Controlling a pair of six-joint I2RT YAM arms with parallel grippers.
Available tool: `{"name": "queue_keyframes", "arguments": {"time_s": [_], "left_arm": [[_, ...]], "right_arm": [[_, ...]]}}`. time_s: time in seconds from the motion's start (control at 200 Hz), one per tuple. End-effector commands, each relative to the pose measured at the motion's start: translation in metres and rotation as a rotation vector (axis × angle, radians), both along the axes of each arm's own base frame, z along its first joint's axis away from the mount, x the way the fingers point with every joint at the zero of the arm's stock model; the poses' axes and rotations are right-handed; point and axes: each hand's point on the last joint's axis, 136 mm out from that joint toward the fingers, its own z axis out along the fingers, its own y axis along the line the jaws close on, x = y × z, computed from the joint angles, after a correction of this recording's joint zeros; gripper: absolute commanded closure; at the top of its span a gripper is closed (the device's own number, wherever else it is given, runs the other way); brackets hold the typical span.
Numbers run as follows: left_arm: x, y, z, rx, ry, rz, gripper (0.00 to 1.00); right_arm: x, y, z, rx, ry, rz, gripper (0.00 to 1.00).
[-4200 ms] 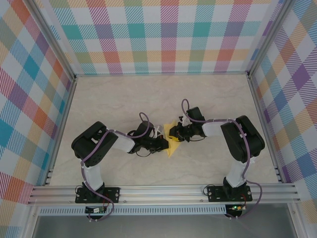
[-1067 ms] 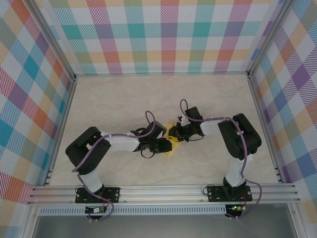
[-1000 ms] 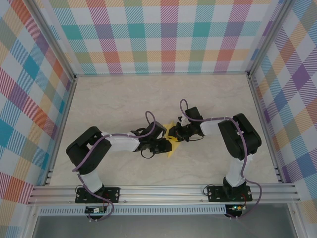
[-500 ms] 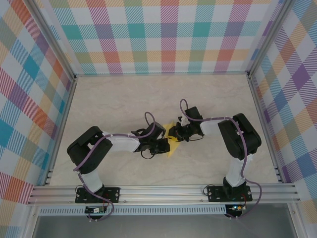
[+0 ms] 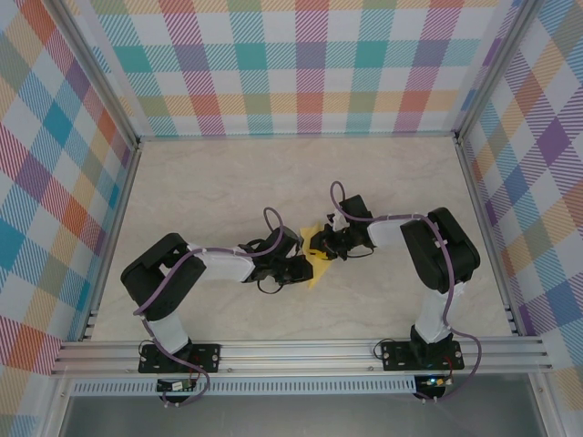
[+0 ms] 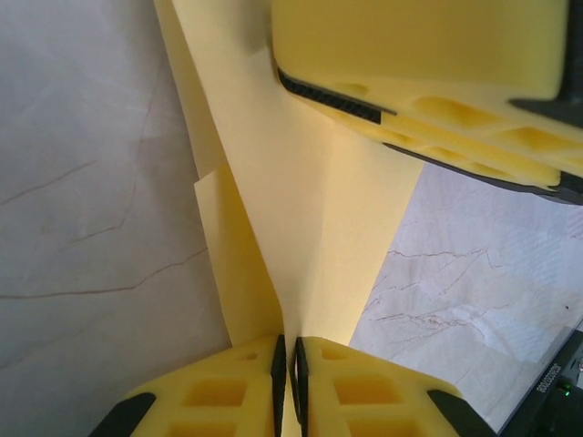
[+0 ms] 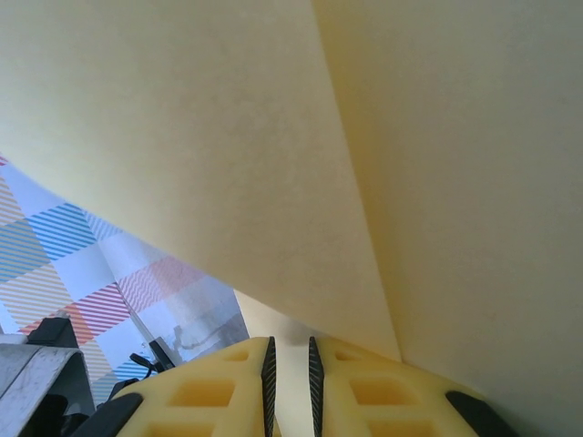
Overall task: Fold a paper plane with a square sheet of paper (pick it up from the middle)
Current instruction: Fourth fold the wing at the center of the table.
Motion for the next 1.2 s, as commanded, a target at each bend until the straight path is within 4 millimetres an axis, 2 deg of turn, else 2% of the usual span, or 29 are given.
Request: {"name": "queue_keyframes", "arguments": {"time_s": [0.0,0.25,0.505,0.7,0.9,1.015,1.195], "left_arm": [[-0.022,0.023,-0.018,0.100,0.082,-0.023,0.85],[-0.025,0.024,-0.014,0.103,0.081,-0.029,0.92],[-0.030,0.037,-0.017,0.152,0.093,-0.014,0.87],[-0.028,0.036,0.001,0.091,0.048,0.017,0.81],[-0.019,0.053,0.014,0.080,-0.010,0.138,0.80],[-0.014,0.046,0.029,0.035,-0.030,0.144,0.81],[0.001,0.013,0.062,-0.106,-0.057,0.125,0.82]], "right_arm": [[-0.020,-0.027,-0.050,-0.178,0.106,-0.036,0.80],[-0.020,-0.028,-0.053,-0.187,0.112,-0.039,0.80],[-0.025,-0.031,-0.058,-0.209,0.136,-0.043,0.80],[-0.026,-0.033,-0.060,-0.220,0.146,-0.045,0.80],[-0.027,-0.035,-0.062,-0.241,0.155,-0.049,0.80],[-0.027,-0.037,-0.063,-0.252,0.159,-0.051,0.80],[-0.028,-0.039,-0.064,-0.267,0.162,-0.054,0.80]]}}
